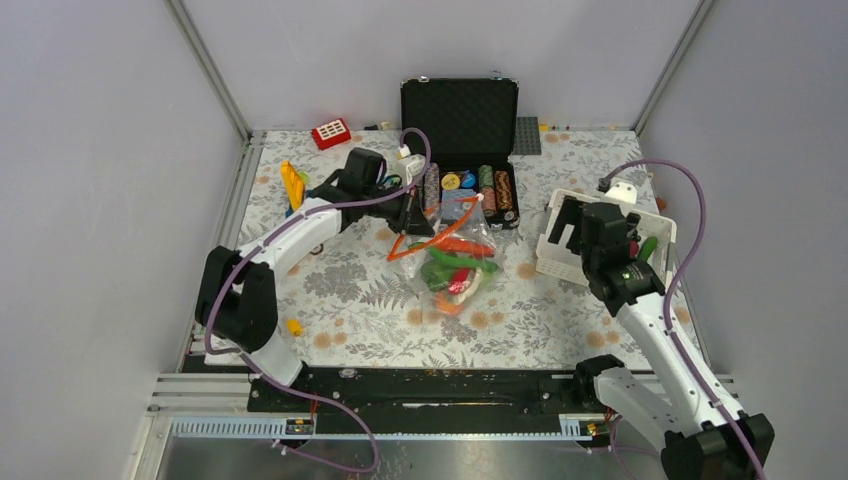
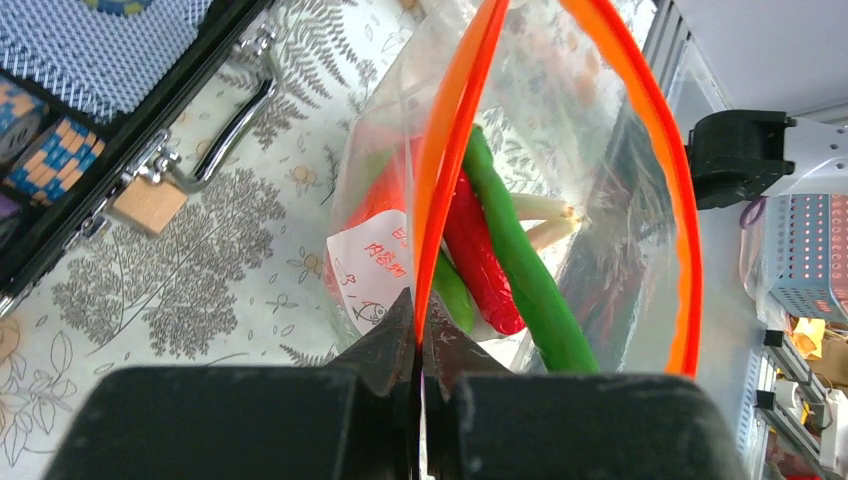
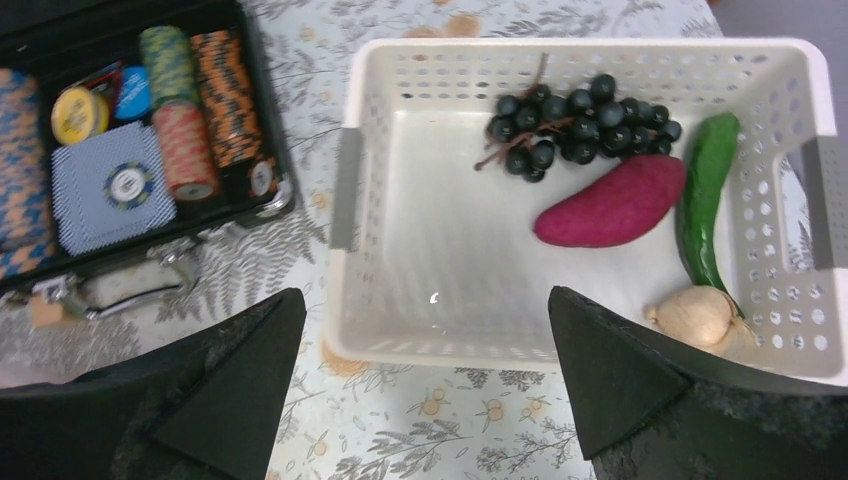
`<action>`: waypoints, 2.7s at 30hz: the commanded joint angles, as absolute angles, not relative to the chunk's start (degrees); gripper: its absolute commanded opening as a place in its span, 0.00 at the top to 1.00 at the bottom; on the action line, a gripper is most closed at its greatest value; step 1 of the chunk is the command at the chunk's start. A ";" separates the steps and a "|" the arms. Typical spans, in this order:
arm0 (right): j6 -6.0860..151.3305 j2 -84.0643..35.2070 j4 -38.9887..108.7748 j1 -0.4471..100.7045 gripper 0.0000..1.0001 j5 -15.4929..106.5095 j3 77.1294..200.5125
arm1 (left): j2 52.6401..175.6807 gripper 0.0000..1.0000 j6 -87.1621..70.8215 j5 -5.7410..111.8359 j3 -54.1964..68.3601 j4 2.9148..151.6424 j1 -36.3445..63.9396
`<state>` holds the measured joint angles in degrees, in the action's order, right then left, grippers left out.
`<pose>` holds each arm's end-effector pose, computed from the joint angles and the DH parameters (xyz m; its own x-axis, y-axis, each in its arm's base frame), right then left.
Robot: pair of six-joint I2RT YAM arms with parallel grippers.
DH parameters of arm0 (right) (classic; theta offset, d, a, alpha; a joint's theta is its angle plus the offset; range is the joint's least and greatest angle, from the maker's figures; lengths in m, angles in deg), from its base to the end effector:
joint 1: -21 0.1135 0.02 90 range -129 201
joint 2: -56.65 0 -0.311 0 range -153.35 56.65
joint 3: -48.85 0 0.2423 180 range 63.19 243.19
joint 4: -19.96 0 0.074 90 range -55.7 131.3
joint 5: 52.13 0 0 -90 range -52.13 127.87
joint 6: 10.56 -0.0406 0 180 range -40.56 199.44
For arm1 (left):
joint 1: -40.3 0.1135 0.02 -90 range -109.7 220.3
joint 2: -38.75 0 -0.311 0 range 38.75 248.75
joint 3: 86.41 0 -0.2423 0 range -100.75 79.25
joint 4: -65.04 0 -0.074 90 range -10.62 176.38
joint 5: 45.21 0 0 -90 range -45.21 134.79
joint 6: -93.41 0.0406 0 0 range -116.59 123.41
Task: Place the food in the zip-top bag and seal the zipper
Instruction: Pick up the fake fruit from the bin.
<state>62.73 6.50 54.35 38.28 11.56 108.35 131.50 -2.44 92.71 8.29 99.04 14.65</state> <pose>0.1579 0.0303 0.3449 -0.3534 0.1600 -0.9217 0.2284 0.9702 0.0808 0.3034 -0.1791 0.3257 -0.6743 0.2480 -0.6956 0.7266 0.3906 -0.5652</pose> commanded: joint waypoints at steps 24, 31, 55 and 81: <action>28.38 -38.70 47.28 15.78 0.00 5.81 127.08 | 114.21 1.00 -10.92 87.76 18.00 85.28 15.16; 20.74 -40.24 48.82 14.92 0.03 2.64 127.09 | 112.93 1.00 -10.48 88.22 18.47 84.85 15.16; 20.71 -49.04 47.71 6.76 0.55 24.25 130.59 | 114.56 1.00 -13.29 89.36 16.31 83.69 15.11; 33.13 -31.15 30.53 6.59 1.00 34.57 116.15 | 113.39 1.00 -12.13 87.50 17.21 84.09 15.15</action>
<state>29.53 -38.31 35.38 6.48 30.80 118.89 114.98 -12.60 87.81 18.61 88.27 15.17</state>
